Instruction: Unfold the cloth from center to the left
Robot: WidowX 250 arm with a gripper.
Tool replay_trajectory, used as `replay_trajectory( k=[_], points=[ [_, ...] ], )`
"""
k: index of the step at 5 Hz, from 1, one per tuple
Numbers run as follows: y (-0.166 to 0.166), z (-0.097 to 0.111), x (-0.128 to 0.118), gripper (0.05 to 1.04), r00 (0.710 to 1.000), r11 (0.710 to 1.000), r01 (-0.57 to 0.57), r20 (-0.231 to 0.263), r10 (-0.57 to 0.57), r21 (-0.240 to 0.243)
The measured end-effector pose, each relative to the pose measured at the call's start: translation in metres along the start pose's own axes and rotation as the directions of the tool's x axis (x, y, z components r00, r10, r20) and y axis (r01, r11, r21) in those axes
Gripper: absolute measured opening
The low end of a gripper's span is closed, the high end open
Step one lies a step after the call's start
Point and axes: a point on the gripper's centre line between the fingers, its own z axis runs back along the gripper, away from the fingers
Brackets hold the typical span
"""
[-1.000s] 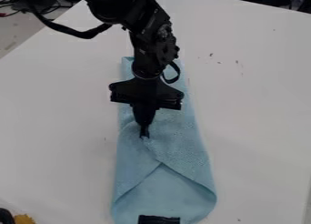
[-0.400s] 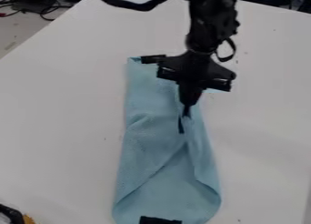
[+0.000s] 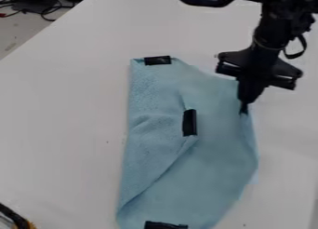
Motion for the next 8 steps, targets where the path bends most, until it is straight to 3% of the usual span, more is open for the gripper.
replay_trajectory(
  k=[2, 3, 4, 5, 6, 7, 8],
  points=[
    [-0.029, -0.025, 0.008, 0.074, 0.999, 0.998, 0.012, -0.049, -0.015, -0.058],
    [-0.034, -0.032, 0.009, 0.222, 0.999, 0.994, -0.014, -0.053, 0.008, -0.108],
    [-0.035, -0.040, 0.008, 0.479, 0.998, 0.992, -0.019, -0.066, 0.010, -0.128],
    [-0.031, -0.039, 0.007, 0.787, 0.997, 0.994, -0.014, -0.073, 0.006, -0.104],
    [-0.029, -0.037, 0.008, 1.001, 0.997, 0.996, -0.013, -0.070, 0.007, -0.092],
    [-0.022, -0.012, 0.012, 1.007, 0.999, 0.996, -0.032, -0.033, 0.030, -0.087],
    [-0.011, -0.005, 0.007, 1.000, 0.998, 0.995, -0.047, -0.034, 0.044, -0.083]
  ],
)
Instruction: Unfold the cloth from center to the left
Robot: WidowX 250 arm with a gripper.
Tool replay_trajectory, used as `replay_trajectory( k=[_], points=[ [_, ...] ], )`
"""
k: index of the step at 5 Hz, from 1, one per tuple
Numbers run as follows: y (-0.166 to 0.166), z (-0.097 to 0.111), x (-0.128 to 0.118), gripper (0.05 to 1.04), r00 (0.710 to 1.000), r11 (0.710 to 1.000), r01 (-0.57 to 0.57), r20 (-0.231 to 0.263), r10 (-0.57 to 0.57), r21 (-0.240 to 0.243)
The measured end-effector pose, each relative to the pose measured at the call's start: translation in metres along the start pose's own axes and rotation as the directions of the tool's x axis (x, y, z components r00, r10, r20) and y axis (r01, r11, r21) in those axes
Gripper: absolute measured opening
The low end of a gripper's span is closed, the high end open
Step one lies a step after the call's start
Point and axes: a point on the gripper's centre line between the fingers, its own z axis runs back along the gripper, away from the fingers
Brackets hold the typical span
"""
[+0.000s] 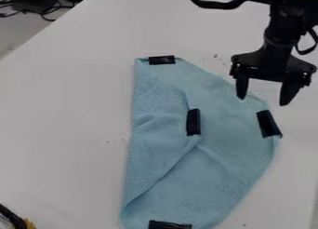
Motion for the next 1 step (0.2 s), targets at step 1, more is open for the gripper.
replay_trajectory(
  k=[1],
  points=[
    [0.0087, 0.0029, -0.0012, 1.000, 1.000, 1.000, -0.009, -0.004, 0.009, -0.007]
  ],
)
